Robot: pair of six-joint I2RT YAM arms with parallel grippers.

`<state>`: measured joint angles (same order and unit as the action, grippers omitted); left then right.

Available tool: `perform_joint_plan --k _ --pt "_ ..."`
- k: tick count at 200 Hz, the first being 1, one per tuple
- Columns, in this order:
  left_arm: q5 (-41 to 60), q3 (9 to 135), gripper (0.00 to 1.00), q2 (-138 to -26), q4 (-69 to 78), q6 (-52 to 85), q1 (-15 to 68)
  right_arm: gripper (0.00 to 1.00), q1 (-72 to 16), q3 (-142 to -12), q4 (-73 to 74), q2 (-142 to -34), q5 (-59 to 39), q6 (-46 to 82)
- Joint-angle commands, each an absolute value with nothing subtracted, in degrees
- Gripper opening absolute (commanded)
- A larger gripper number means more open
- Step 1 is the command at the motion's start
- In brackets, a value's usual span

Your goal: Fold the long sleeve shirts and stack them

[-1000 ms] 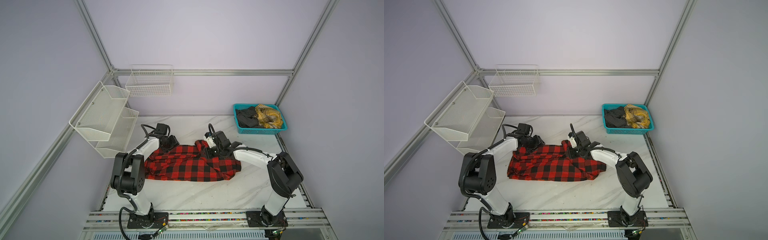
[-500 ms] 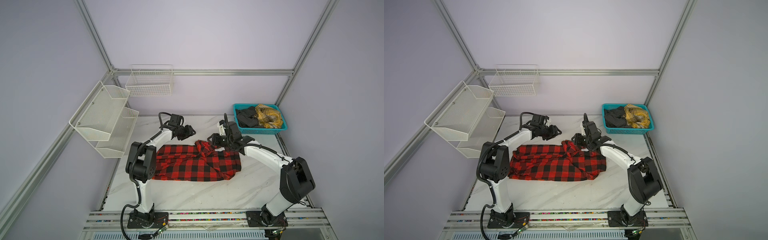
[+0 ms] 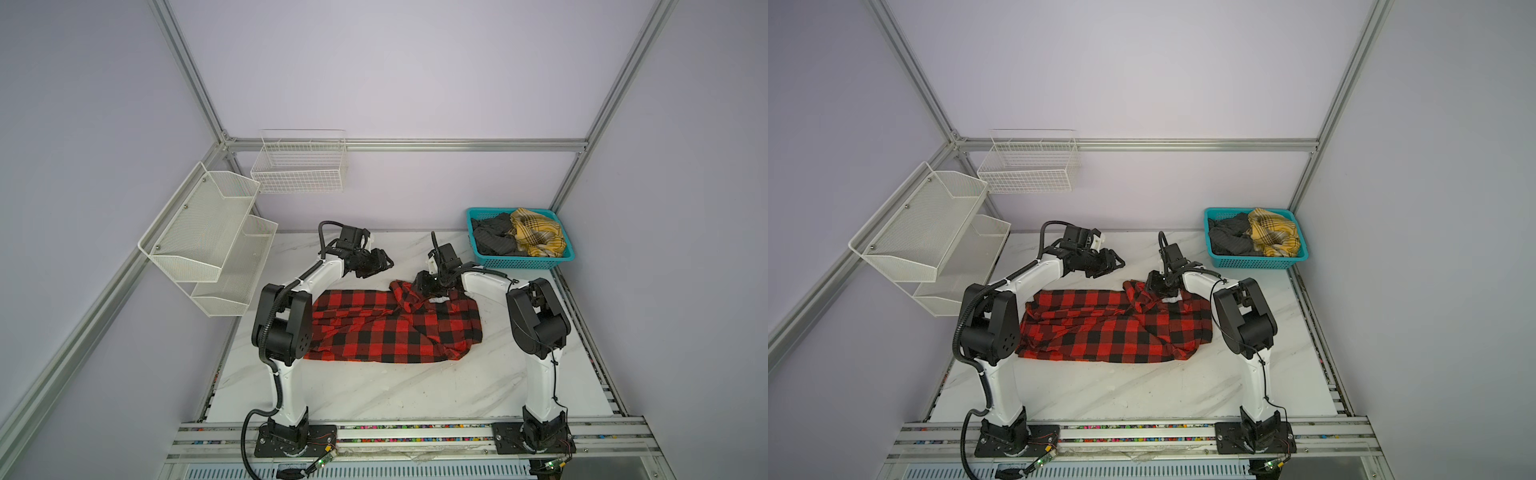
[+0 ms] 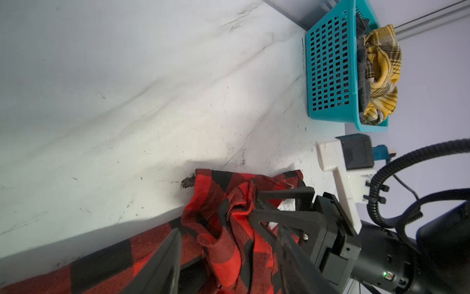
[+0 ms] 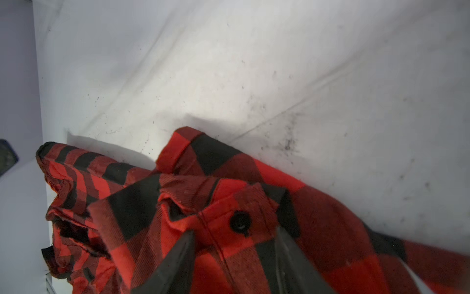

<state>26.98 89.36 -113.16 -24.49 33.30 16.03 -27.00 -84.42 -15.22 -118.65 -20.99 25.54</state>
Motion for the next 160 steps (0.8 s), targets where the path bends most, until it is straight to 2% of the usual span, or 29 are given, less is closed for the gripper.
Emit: perform_joint_plan --k 1,8,15,38,58,71,78,100,129,160 --pt "30.05 91.08 0.59 -114.16 -23.98 31.10 15.99 0.30 -26.89 -85.45 -18.94 -119.69 -21.69 21.60" --pt "31.50 91.87 0.59 -115.06 -24.12 30.36 16.16 0.19 -26.89 -85.43 -19.27 -119.63 -21.58 20.90" --pt "32.16 93.06 0.59 -116.10 -24.81 29.40 16.38 0.13 -26.92 -85.12 -19.50 -119.18 -20.93 20.46" --pt "31.65 98.96 0.59 -119.95 -28.67 25.94 17.86 0.05 -27.20 -82.20 -19.10 -116.19 -19.89 19.36" --pt "31.24 104.00 0.60 -123.17 -30.61 23.92 19.82 0.12 -28.22 -78.34 -19.06 -113.02 -19.02 18.84" --pt "30.39 108.03 0.60 -125.58 -32.61 22.06 21.24 0.23 -28.28 -75.63 -18.26 -109.63 -17.88 19.89" --pt "29.29 110.37 0.60 -126.88 -34.13 20.53 22.01 0.25 -28.21 -74.63 -18.18 -107.55 -15.97 20.92" --pt "26.26 117.76 0.61 -131.19 -37.95 17.27 23.20 0.24 -27.11 -73.82 -19.13 -103.31 -11.26 26.41" --pt "26.69 123.72 0.62 -135.16 -38.82 14.99 23.29 0.14 -25.15 -75.52 -23.33 -105.36 -10.42 29.72" --pt "27.07 125.44 0.61 -136.98 -40.47 12.58 23.81 0.12 -23.14 -75.82 -23.35 -106.43 -10.76 31.91"
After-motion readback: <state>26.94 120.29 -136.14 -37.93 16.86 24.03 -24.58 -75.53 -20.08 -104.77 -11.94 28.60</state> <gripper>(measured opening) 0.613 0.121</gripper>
